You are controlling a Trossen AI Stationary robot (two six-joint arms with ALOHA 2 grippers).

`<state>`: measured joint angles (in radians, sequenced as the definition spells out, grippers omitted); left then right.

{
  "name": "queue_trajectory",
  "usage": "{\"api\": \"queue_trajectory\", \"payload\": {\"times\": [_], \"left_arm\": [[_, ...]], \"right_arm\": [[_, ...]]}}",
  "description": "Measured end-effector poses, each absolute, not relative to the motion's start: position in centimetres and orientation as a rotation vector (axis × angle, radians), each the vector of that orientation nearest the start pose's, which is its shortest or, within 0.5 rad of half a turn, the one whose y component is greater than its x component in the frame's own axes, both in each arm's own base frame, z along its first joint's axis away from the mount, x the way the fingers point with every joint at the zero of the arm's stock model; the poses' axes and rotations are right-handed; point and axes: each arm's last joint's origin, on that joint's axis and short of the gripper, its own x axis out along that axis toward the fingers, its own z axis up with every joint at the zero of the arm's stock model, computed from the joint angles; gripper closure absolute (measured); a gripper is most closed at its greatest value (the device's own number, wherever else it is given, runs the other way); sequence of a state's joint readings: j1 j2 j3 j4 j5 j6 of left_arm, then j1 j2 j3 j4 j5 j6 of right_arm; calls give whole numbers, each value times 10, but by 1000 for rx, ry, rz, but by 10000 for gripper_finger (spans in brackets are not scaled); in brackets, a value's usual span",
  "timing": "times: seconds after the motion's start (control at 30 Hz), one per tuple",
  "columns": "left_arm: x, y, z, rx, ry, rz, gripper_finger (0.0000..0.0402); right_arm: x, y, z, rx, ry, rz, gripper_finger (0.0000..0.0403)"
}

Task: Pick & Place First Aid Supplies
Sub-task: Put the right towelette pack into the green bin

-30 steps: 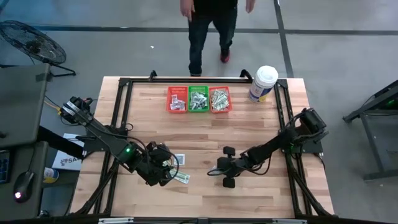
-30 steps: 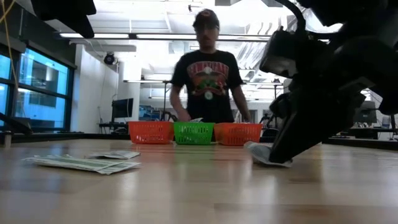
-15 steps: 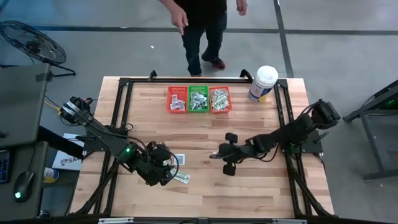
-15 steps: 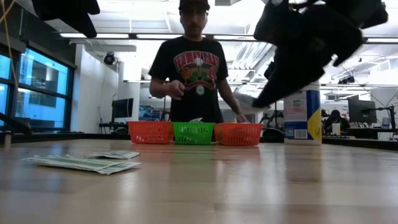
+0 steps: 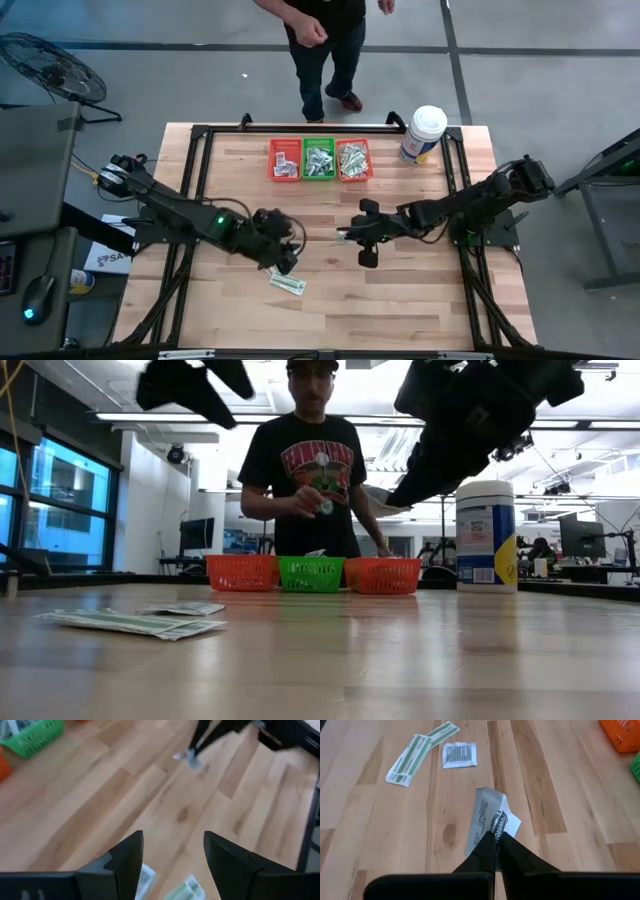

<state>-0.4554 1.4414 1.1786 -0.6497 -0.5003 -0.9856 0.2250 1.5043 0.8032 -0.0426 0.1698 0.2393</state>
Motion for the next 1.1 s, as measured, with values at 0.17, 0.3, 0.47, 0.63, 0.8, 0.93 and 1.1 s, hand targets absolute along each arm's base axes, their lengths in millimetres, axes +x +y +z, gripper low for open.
{"api": "queue_trajectory", "payload": {"times": [0.17,0.3,0.47,0.63,0.8,0.93,1.1], "left_arm": [[279,-99,286,-512,710,447,198],[285,-82,285,-540,732,452,198],[294,-53,287,-545,712,493,198],[304,-17,291,-633,643,516,197],[316,13,295,-733,551,489,182],[324,32,301,-815,467,415,155],[332,50,293,-917,468,386,136]], "right_arm": [[294,53,192,110,723,-44,403],[295,45,197,149,702,-46,403],[294,30,209,121,648,-47,403],[289,12,223,49,595,-62,402],[286,-5,236,-29,534,-90,402],[286,-17,237,-45,529,-95,402],[286,-28,237,-97,529,-110,402]]}}
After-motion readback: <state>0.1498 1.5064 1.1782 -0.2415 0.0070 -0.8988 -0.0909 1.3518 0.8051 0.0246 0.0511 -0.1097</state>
